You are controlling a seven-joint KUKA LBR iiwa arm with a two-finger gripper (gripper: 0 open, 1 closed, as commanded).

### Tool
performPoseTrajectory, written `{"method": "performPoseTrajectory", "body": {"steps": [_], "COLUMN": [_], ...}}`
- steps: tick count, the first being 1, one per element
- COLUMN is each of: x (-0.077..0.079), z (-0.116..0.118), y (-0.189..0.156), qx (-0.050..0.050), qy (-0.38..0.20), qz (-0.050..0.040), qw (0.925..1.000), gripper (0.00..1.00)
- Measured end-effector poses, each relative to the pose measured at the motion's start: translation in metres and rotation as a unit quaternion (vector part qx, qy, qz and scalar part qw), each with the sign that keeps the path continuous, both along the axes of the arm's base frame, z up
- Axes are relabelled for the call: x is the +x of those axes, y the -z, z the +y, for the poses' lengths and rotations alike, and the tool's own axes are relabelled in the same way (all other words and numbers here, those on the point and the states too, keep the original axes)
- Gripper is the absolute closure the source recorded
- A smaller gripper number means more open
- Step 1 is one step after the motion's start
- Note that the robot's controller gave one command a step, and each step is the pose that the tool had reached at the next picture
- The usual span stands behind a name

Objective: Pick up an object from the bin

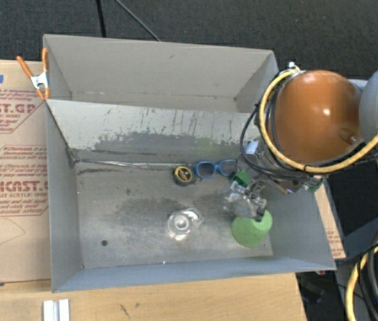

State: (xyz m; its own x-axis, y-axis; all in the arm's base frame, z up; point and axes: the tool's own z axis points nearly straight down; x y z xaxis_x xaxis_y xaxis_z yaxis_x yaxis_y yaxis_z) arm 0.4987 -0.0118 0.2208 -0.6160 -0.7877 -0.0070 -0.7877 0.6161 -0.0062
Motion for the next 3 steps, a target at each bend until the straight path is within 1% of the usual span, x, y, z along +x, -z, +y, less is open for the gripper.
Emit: {"method": "performPoseTrajectory", "body": {"steps": [1, 2, 3], "x": [0.004, 0.003, 0.042], "z": [0.019, 0.019, -0.055], "y": [-0.029, -0.028, 0.060], "qx": [0.000, 0.000, -0.001], "qy": [-0.052, -0.052, -0.084], "qz": [0.0023, 0.0035, 0.0059], "qw": [0.9986, 0.9986, 0.9964], "gripper": [1.00, 0.00, 0.00]}}
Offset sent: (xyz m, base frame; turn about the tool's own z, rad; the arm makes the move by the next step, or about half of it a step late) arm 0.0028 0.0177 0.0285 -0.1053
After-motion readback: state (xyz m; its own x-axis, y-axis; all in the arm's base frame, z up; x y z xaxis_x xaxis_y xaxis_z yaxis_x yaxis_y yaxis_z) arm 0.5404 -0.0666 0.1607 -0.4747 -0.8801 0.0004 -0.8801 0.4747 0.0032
